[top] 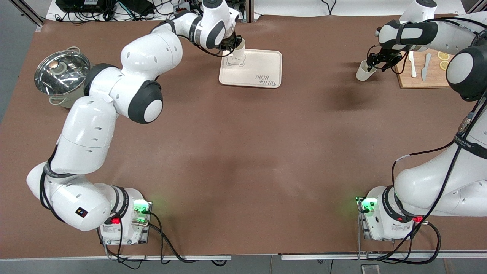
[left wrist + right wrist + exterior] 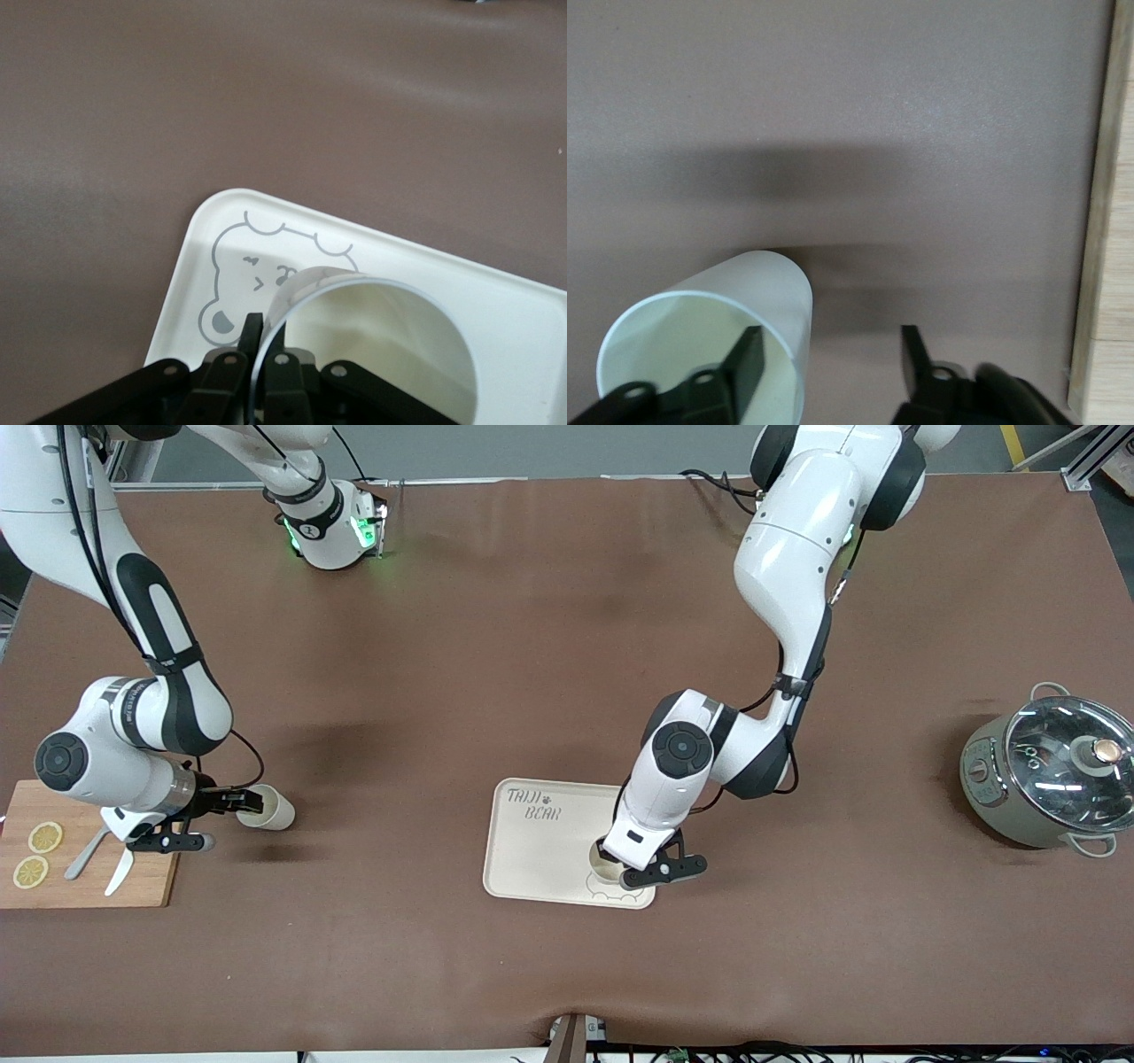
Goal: Place white IKEA cup upright on tray with both arms
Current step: 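Set the cup on the tray while the right gripper carries its cup over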
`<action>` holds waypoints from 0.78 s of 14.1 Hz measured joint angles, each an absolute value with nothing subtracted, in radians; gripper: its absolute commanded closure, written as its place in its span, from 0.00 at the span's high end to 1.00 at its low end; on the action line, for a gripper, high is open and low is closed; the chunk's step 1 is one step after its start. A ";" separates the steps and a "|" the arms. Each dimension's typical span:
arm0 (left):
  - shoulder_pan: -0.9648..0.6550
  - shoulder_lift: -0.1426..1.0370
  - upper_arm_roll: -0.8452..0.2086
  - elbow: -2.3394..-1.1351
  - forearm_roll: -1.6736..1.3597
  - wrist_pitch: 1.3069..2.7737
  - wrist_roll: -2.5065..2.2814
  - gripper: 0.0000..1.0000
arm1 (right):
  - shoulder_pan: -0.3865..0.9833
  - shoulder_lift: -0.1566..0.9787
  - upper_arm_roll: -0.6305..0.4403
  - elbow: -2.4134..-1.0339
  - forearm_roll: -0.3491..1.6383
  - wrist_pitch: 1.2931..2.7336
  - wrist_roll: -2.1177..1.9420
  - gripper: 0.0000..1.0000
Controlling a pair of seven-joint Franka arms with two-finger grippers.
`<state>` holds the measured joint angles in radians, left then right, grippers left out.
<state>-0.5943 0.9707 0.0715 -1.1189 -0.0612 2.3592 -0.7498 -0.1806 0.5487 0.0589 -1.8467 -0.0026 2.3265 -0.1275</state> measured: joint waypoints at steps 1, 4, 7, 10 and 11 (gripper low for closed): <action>-0.594 0.973 0.072 -1.119 -0.061 2.365 -0.751 0.00 | -0.181 0.549 0.059 -1.847 -0.003 2.326 -0.127 0.24; -0.593 0.981 0.072 -1.118 -0.061 2.365 -0.751 0.00 | -0.181 0.549 0.059 -1.847 -0.003 2.326 -0.127 0.05; -0.593 0.993 0.072 -1.119 -0.065 2.365 -0.754 0.00 | -0.181 0.548 0.060 -1.839 -0.002 2.324 -0.127 0.00; -0.601 1.003 0.071 -1.120 -0.086 2.358 -0.754 0.00 | -0.181 0.549 0.059 -1.799 -0.002 2.253 -0.124 0.00; -0.605 1.005 0.071 -1.120 -0.093 2.348 -0.755 0.00 | -0.181 0.549 0.059 -1.768 -0.002 2.202 -0.123 0.00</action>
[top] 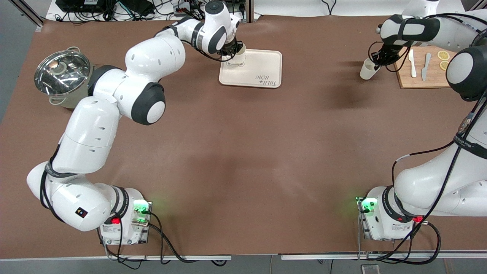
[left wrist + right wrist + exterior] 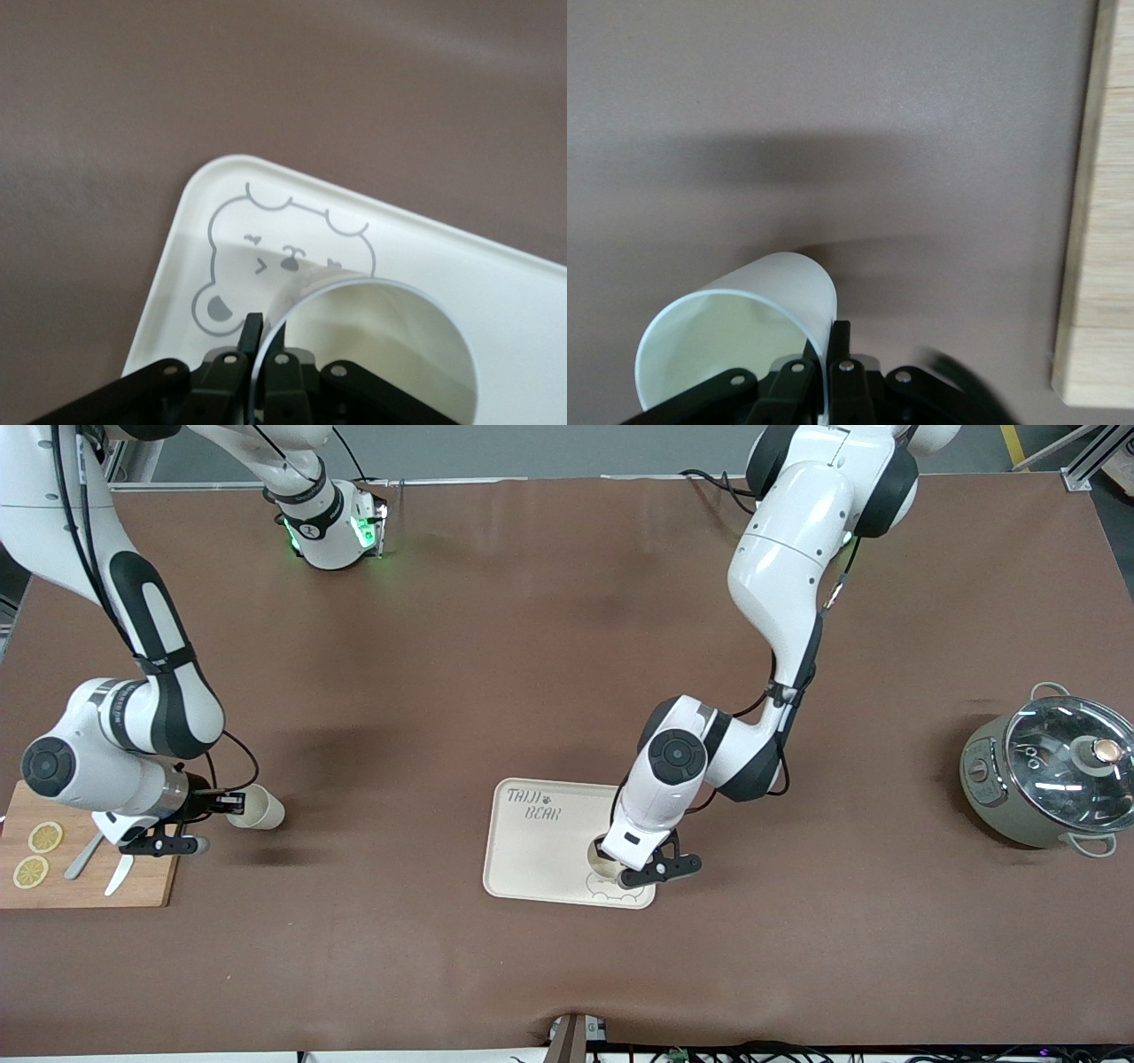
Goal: Place white IKEA cup upright on tray with both arms
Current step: 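Set the cup on the tray while the right gripper carries its cup over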
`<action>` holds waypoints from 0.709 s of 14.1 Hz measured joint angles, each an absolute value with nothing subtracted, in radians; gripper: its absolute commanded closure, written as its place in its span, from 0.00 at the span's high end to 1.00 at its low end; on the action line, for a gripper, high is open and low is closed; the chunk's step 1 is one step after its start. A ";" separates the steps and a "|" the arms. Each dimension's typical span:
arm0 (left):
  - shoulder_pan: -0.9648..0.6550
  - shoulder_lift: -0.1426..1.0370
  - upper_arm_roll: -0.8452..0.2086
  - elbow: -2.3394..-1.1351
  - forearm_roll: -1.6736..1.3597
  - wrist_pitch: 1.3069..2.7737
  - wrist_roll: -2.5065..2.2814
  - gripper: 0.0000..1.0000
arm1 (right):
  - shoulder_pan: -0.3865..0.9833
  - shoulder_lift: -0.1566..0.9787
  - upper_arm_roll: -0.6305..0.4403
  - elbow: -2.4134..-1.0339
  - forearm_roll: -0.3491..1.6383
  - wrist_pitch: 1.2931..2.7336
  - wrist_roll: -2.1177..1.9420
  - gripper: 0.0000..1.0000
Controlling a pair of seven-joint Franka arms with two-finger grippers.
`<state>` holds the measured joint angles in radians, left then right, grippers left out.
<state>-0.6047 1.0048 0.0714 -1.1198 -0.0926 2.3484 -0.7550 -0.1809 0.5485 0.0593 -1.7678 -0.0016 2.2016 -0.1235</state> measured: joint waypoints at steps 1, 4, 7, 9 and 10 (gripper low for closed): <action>-0.608 1.006 0.071 -1.120 -0.096 2.341 -0.756 0.00 | -0.181 0.548 0.060 -1.731 0.000 2.144 -0.122 0.00; -0.620 1.007 0.070 -1.124 -0.099 2.330 -0.758 0.00 | -0.156 0.546 0.070 -1.585 0.026 1.933 -0.018 0.00; -0.626 1.008 0.070 -1.129 -0.100 2.329 -0.764 0.00 | -0.034 0.540 0.078 -1.438 0.063 1.790 0.251 0.00; -0.626 1.008 0.070 -1.129 -0.100 2.329 -0.765 0.00 | 0.061 0.539 0.080 -1.383 0.116 1.773 0.433 0.00; -0.626 1.008 0.070 -1.129 -0.100 2.328 -0.765 0.00 | 0.100 0.540 0.080 -1.366 0.137 1.773 0.508 0.00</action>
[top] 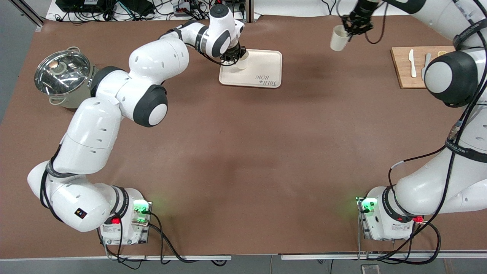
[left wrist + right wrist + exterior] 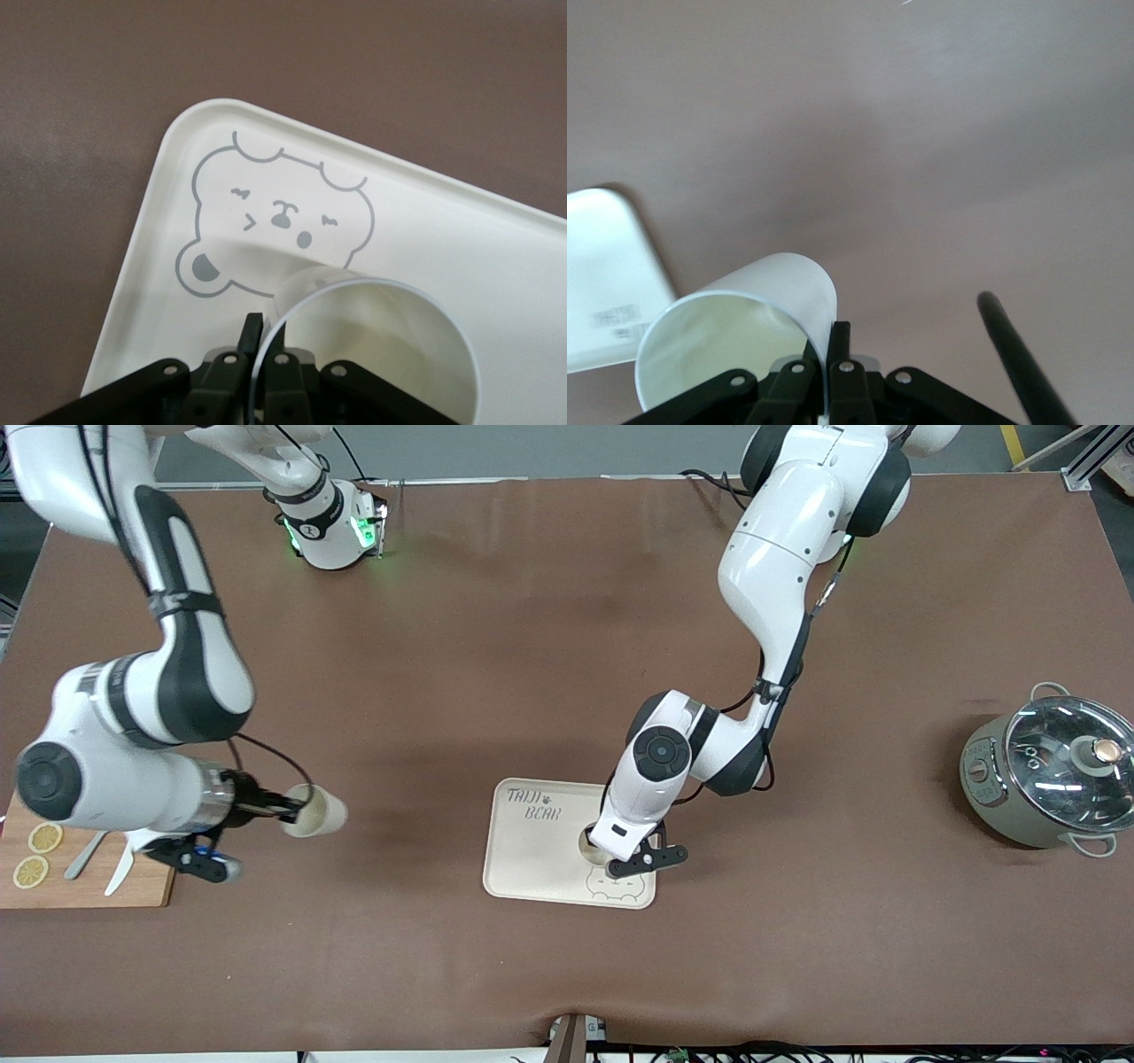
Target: Place white IKEA cup upright on tray with both arms
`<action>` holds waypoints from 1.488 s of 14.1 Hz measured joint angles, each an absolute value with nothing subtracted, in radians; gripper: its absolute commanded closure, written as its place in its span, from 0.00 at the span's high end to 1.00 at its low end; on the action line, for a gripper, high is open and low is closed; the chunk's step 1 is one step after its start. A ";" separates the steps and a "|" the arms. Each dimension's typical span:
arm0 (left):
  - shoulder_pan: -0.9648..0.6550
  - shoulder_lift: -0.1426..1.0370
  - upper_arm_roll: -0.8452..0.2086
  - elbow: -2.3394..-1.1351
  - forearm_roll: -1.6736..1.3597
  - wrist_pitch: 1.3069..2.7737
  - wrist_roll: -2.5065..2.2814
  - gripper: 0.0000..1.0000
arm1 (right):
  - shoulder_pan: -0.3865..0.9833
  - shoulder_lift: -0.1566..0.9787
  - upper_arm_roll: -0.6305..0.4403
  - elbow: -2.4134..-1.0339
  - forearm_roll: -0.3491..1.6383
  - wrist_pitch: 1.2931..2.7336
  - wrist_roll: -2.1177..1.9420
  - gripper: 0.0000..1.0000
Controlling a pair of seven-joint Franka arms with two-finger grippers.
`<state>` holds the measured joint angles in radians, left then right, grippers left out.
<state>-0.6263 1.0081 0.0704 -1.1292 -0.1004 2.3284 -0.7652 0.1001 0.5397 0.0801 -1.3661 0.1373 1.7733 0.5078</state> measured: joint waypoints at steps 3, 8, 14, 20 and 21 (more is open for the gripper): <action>-0.626 1.009 0.071 -1.129 -0.100 2.327 -0.765 0.00 | 0.186 0.570 0.081 -1.313 0.156 1.790 0.712 0.00; -0.626 1.010 0.071 -1.129 -0.100 2.327 -0.765 0.00 | 0.349 0.683 0.079 -1.265 0.157 2.004 1.014 0.00; -0.623 1.010 0.072 -1.130 -0.100 2.327 -0.765 0.00 | 0.437 0.772 0.071 -1.263 0.046 2.149 1.255 0.00; -0.621 1.010 0.074 -1.130 -0.100 2.327 -0.765 0.00 | 0.493 0.845 0.069 -1.261 0.026 2.258 1.337 0.00; -0.621 1.010 0.074 -1.130 -0.100 2.327 -0.765 0.43 | 0.495 0.853 0.068 -1.261 0.025 2.265 1.340 0.00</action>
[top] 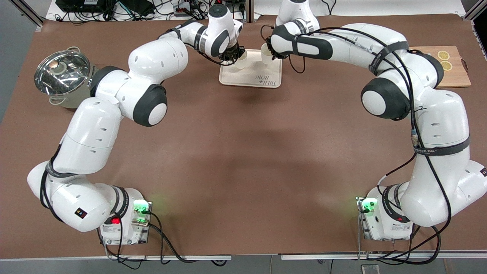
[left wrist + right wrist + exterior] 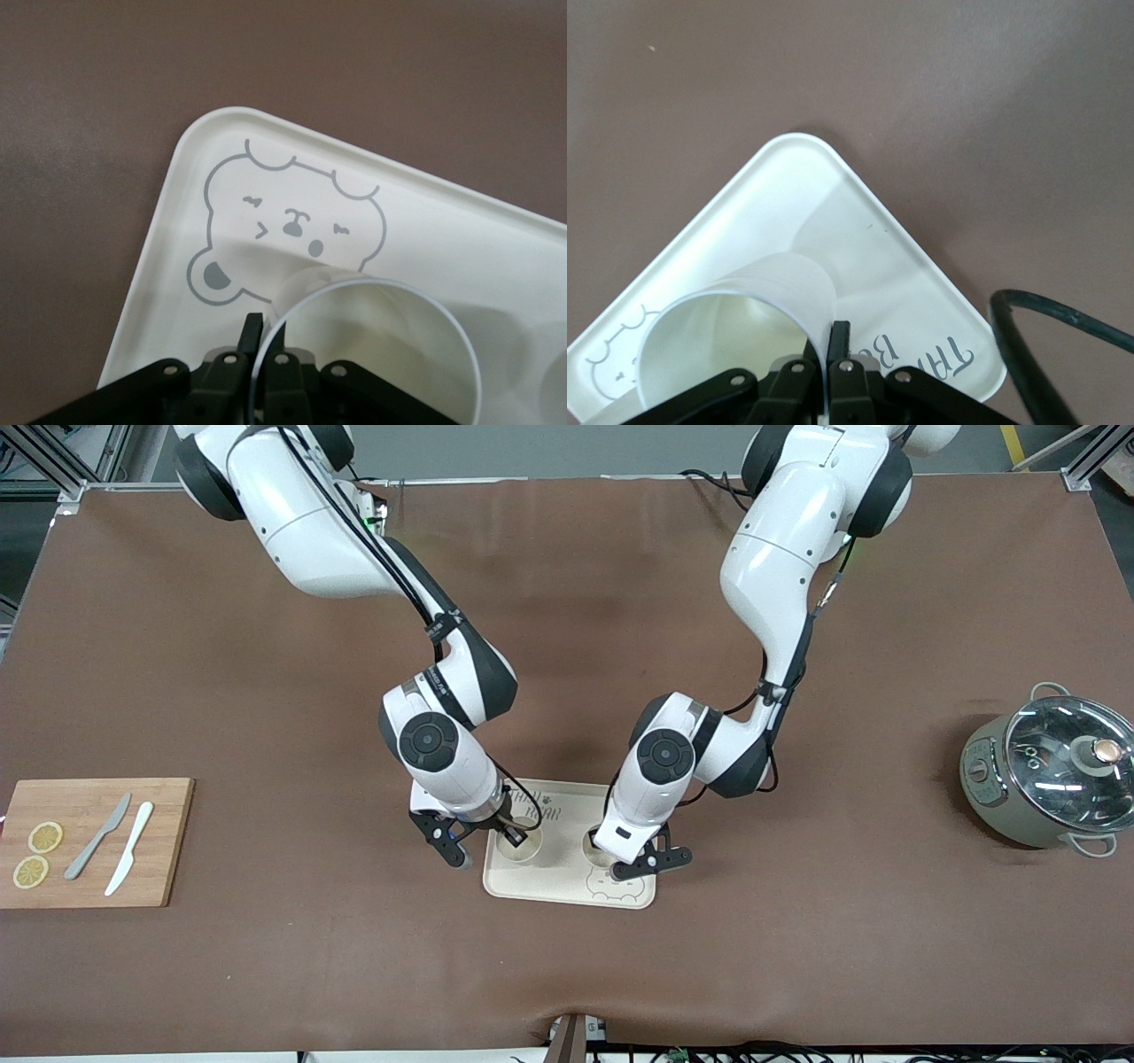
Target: Place white IKEA cup upright on tray with both arms
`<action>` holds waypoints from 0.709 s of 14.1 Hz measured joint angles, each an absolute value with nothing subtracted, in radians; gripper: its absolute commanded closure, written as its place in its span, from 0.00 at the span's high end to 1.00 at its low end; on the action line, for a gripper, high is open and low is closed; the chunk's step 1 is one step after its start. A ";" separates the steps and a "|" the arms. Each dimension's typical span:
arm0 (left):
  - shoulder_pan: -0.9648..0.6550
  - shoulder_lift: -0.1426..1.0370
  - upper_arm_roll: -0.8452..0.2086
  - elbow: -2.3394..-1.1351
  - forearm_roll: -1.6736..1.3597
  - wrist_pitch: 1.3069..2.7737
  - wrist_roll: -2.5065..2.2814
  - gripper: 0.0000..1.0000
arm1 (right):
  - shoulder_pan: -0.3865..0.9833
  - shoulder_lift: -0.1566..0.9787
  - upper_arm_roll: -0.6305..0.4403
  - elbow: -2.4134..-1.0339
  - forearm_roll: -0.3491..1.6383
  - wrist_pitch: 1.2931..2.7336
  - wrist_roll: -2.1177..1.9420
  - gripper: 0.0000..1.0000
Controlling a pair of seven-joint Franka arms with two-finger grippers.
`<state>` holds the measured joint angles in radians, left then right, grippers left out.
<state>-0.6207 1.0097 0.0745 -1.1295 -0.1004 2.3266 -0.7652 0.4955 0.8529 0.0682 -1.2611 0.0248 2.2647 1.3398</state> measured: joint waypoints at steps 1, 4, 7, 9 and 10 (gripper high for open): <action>-0.621 1.010 0.075 -1.130 -0.100 2.326 -0.765 0.87 | 0.497 0.859 0.068 -1.261 0.025 2.275 1.341 0.00; -0.621 1.010 0.075 -1.138 -0.100 2.319 -0.765 1.00 | 0.501 0.871 0.068 -1.260 0.025 2.292 1.343 0.00; -0.623 1.010 0.075 -1.142 -0.100 2.313 -0.798 1.00 | 0.503 0.878 0.068 -1.260 0.024 2.295 1.345 0.00; -0.623 1.009 0.075 -1.139 -0.100 2.312 -0.817 1.00 | 0.509 0.887 0.068 -1.260 0.024 2.311 1.347 0.00; -0.623 1.005 0.076 -1.137 -0.100 2.307 -0.821 1.00 | 0.511 0.891 0.068 -1.260 0.024 2.315 1.348 0.00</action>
<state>-0.6225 1.0048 0.0761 -1.1367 -0.1004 2.3071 -0.8214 0.5112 0.8912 0.0681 -1.2600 0.0245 2.3150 1.3481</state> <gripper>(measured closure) 0.132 0.969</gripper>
